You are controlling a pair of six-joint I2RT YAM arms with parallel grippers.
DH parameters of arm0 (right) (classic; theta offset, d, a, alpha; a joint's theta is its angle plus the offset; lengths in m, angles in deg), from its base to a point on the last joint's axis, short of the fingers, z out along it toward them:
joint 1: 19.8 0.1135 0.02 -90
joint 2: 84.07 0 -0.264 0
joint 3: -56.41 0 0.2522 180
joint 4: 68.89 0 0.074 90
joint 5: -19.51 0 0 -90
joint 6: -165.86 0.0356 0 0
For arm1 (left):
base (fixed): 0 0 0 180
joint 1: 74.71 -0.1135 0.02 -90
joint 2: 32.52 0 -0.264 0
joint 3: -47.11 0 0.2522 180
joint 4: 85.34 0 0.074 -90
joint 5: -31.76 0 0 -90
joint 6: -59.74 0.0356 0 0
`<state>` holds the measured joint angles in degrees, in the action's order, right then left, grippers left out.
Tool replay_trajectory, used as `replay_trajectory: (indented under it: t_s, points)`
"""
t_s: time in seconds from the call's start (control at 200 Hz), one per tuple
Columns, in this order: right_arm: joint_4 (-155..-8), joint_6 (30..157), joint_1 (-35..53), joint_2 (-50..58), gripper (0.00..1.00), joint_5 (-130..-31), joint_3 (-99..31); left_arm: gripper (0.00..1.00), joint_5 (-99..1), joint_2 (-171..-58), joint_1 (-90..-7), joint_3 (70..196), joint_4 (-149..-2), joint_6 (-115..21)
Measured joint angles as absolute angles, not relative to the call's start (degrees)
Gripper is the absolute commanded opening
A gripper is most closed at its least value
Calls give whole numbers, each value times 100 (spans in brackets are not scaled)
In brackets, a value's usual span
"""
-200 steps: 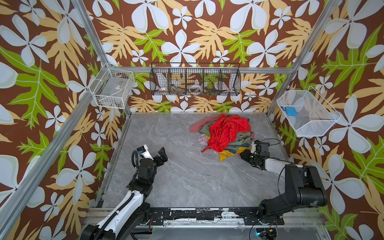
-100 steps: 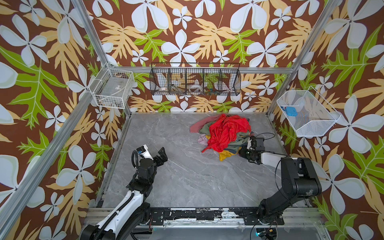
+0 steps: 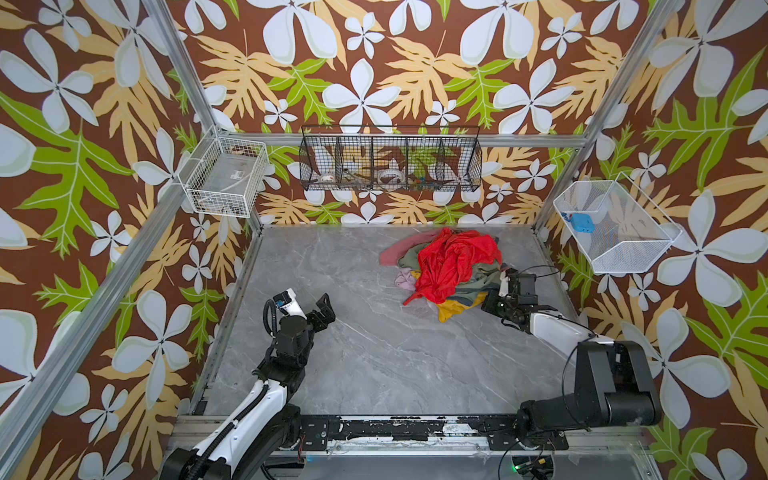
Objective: Pick out a specific cloth from the pile
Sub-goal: 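Lift the dusty-rose ribbed cloth with the right gripper while the left arm reaches toward it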
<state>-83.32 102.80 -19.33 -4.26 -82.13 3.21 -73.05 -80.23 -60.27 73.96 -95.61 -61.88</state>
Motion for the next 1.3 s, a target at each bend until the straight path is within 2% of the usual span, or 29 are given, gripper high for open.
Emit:
replay_trajectory:
  t_s: [0.435,0.836,1.301]
  points:
    - [-9394,10392,-1898,-1971,0,-8392,-461,100,-7104,-8510,-5881,7831,-9587,-6205]
    - [-10179,10276,-1898,-2388,0,-8427,-1373,100,-7167,-9271,-5122,8338,-9639,-6002]
    - [-10356,10265,-1891,-2882,0,-8574,-2041,100,-7121,-10206,-4639,8948,-9862,-5840]
